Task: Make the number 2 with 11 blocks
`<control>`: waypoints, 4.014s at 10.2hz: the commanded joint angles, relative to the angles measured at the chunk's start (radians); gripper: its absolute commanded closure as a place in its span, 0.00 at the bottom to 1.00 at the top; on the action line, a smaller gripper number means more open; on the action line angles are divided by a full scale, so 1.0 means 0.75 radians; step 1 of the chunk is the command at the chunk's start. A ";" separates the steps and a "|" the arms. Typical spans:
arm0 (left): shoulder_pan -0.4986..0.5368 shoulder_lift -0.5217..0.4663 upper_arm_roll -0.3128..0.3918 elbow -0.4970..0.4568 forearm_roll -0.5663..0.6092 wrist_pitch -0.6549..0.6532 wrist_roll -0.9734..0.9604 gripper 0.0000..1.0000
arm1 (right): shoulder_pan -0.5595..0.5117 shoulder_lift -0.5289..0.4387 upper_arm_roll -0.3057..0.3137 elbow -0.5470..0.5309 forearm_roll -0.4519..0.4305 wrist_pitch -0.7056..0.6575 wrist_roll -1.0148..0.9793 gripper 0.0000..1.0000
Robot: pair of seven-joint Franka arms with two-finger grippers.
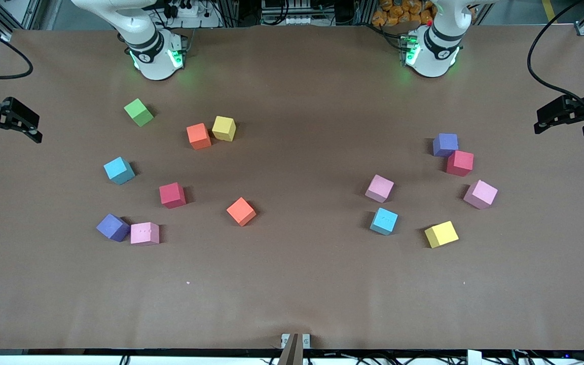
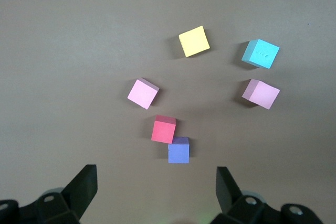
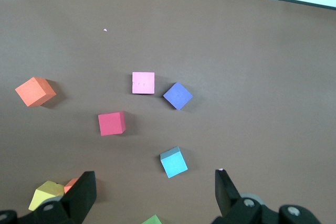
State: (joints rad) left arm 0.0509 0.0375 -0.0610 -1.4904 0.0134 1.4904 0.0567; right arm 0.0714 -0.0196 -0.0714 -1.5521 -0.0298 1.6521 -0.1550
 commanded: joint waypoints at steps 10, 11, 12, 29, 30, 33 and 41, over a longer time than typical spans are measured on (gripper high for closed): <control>0.014 0.050 0.002 -0.009 -0.030 0.013 -0.104 0.00 | -0.009 0.014 0.003 0.036 0.011 -0.037 0.027 0.00; 0.014 0.071 0.002 -0.056 -0.028 0.017 -0.104 0.00 | -0.003 0.016 0.005 0.040 0.011 -0.035 0.031 0.00; 0.004 0.125 0.002 -0.070 -0.028 0.037 -0.104 0.00 | -0.005 0.022 0.007 0.067 0.013 -0.037 0.023 0.00; -0.205 0.557 -0.412 -0.698 0.221 1.232 -0.517 0.00 | 0.038 0.094 0.048 0.102 -0.067 -0.274 0.235 0.00; -0.199 0.580 -0.414 -0.698 0.294 1.242 -0.566 0.00 | 0.038 0.096 0.050 0.100 -0.059 -0.264 0.235 0.00; -0.197 0.582 -0.414 -0.708 0.320 1.242 -0.577 0.00 | 0.058 0.043 0.067 -0.053 -0.040 -0.107 0.227 0.00; -0.184 0.584 -0.414 -0.778 0.365 1.242 -0.611 0.52 | 0.167 -0.004 0.075 -0.558 0.034 0.370 0.219 0.00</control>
State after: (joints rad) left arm -0.0985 0.4808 -0.3678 -2.0744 0.2556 2.4159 -0.3607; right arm 0.1955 0.0154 -0.0124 -1.8919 -0.0294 1.8894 0.0088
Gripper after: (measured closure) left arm 0.093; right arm 0.000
